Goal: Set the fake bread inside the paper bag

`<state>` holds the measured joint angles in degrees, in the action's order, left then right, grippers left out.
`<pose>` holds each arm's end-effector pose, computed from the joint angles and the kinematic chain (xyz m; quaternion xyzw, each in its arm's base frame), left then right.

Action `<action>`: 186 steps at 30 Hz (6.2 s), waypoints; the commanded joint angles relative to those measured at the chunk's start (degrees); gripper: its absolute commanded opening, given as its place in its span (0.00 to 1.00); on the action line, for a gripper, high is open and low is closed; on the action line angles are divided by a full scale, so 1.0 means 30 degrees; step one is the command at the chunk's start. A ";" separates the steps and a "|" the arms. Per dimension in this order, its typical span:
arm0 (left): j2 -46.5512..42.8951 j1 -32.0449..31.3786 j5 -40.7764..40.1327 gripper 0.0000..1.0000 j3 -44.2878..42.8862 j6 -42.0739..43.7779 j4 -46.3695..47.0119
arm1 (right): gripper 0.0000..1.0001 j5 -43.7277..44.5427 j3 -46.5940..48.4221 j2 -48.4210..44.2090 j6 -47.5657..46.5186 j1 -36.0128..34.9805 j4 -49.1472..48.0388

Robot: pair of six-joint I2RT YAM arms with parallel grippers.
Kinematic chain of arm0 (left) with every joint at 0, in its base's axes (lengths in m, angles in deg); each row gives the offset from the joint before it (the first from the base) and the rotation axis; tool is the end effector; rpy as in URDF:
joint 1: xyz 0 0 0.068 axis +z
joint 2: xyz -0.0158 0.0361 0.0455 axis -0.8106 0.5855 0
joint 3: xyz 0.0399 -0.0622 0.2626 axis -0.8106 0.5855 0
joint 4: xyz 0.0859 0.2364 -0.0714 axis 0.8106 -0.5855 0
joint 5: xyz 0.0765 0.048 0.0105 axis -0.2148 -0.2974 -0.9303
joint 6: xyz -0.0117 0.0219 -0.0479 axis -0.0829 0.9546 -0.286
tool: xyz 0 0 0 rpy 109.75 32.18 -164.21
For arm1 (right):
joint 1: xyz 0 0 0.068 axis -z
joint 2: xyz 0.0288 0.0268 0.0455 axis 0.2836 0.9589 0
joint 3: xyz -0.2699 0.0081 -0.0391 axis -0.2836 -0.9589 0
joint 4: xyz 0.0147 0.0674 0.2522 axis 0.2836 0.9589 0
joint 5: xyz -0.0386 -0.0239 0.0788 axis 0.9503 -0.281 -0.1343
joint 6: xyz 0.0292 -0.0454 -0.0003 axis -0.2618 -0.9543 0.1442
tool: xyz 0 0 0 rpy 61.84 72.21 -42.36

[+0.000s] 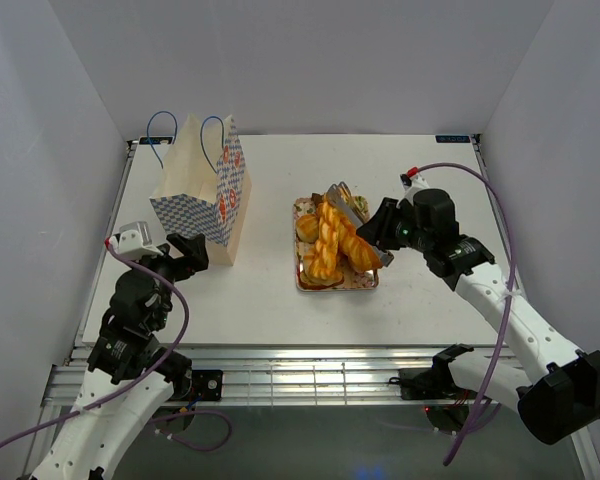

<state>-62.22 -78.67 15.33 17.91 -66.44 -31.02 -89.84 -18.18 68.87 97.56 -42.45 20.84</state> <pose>0.1002 -0.0300 0.3145 -0.1301 0.7408 -0.1237 0.6473 0.2131 0.1095 0.3137 0.0001 0.8449 0.3072 0.4378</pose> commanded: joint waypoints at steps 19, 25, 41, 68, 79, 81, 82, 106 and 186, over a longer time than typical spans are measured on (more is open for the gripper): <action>-0.1526 -0.0032 -0.7508 0.98 -0.0514 -0.2990 -0.2138 | 0.08 -0.3151 0.6710 0.0738 -0.0571 -0.1330 -0.1854; -0.1087 -0.0032 -0.7889 0.98 -0.0689 -0.3399 -0.2430 | 0.08 -0.4029 0.8352 0.2437 -0.0482 -0.2618 -0.3844; -0.0353 -0.0032 -0.7480 0.98 -0.0631 -0.3313 -0.2401 | 0.08 -0.4589 1.7844 0.9379 -0.3324 -0.7629 -0.7656; -0.0177 -0.0032 -0.6337 0.98 -0.0309 -0.2405 -0.1669 | 0.08 -0.2100 2.2419 1.6268 -0.5376 -0.7777 -0.8801; 0.0115 -0.0032 -0.4462 0.98 0.0130 -0.1233 -0.0644 | 0.54 -0.1395 2.0836 1.6003 -0.4849 -0.7513 -0.8860; 0.0174 -0.0032 -0.4403 0.98 0.0131 -0.1203 -0.0644 | 0.56 -0.1483 2.0894 1.6033 -0.4732 -0.7484 -0.8889; 0.0203 -0.0032 -0.4403 0.98 0.0102 -0.1203 -0.0615 | 0.56 -0.1512 2.0952 1.6062 -0.4731 -0.7484 -0.8860; 0.0116 -0.0032 -0.4636 0.98 0.0072 -0.1174 -0.0673 | 0.57 0.1973 1.7624 0.9773 -0.3825 -0.5788 -0.5784; 0.0438 -0.0032 -0.3260 0.98 -0.0016 -0.0969 -0.0614 | 0.57 1.3370 0.0738 -0.0872 -0.4321 -1.0794 0.7781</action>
<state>-60.65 -78.67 4.95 17.96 -69.87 -33.51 -51.48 -15.42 66.38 84.21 -74.67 46.76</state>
